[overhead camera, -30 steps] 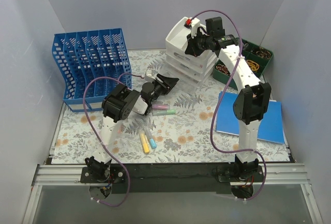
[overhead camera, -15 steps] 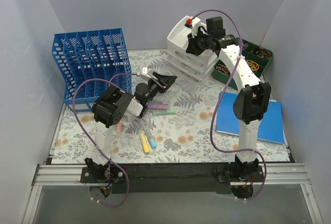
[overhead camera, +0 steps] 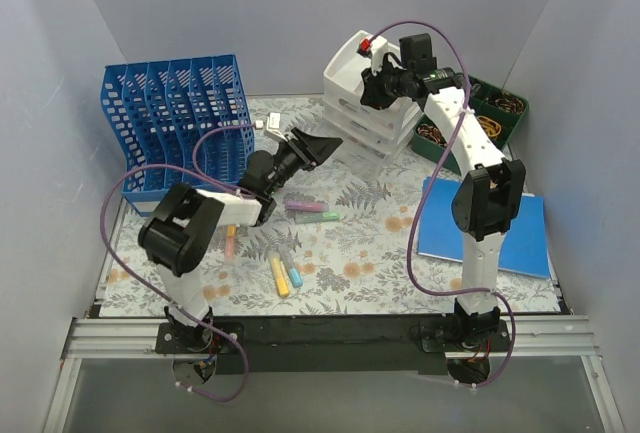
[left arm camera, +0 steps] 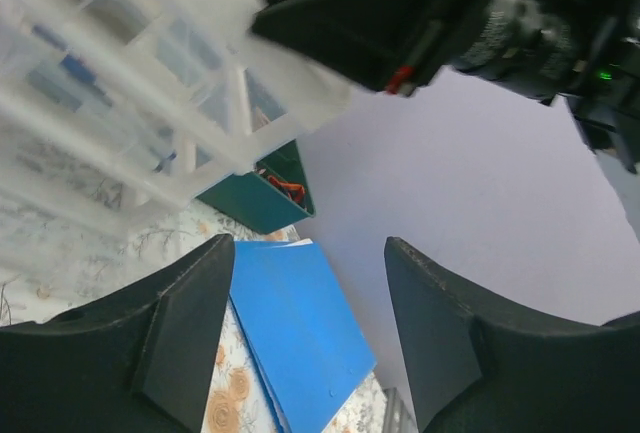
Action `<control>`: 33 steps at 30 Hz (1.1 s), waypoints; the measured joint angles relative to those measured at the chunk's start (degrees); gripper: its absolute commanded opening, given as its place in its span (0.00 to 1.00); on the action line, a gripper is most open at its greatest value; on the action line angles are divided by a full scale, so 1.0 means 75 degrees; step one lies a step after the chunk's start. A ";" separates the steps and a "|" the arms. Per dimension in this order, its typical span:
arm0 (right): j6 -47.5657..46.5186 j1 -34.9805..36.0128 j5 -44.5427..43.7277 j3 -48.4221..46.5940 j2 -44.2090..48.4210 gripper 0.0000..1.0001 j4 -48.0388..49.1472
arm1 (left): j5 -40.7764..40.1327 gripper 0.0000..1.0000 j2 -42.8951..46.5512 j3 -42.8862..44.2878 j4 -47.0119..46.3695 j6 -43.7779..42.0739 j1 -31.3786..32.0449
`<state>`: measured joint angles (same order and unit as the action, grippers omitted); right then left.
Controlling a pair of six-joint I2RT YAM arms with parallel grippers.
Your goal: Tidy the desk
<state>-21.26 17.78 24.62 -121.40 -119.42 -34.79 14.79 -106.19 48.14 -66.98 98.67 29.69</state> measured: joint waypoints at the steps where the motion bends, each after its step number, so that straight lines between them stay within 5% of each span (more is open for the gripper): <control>1: -0.0052 -0.0003 0.0015 0.0058 0.0052 0.37 -0.0006 | 0.0044 0.65 0.0388 0.0023 0.0323 -0.0245 0.0000; 5: -0.0192 -0.0006 -0.0055 0.0175 0.0300 0.47 -0.0329 | 0.0119 0.72 0.1550 0.0169 0.1737 -0.1148 0.0000; 10: -0.0280 -0.0017 -0.0125 0.0213 0.0682 0.52 -0.0729 | 0.0122 0.98 0.2343 0.0236 0.3555 -0.2081 -0.0003; 21: -0.1139 0.0102 0.0332 0.1148 0.2040 0.56 -0.1207 | -0.0329 0.98 0.4570 0.0370 0.7108 -0.4462 -0.0064; 33: -0.5601 0.1580 0.2780 0.4995 0.4109 0.60 -0.1638 | -0.1950 0.98 0.7906 -0.1145 0.8979 -0.6857 -0.0117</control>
<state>-63.26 29.63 45.47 -83.94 -88.60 -47.07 0.16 -46.89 39.55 0.36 47.24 28.82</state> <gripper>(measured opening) 0.592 0.982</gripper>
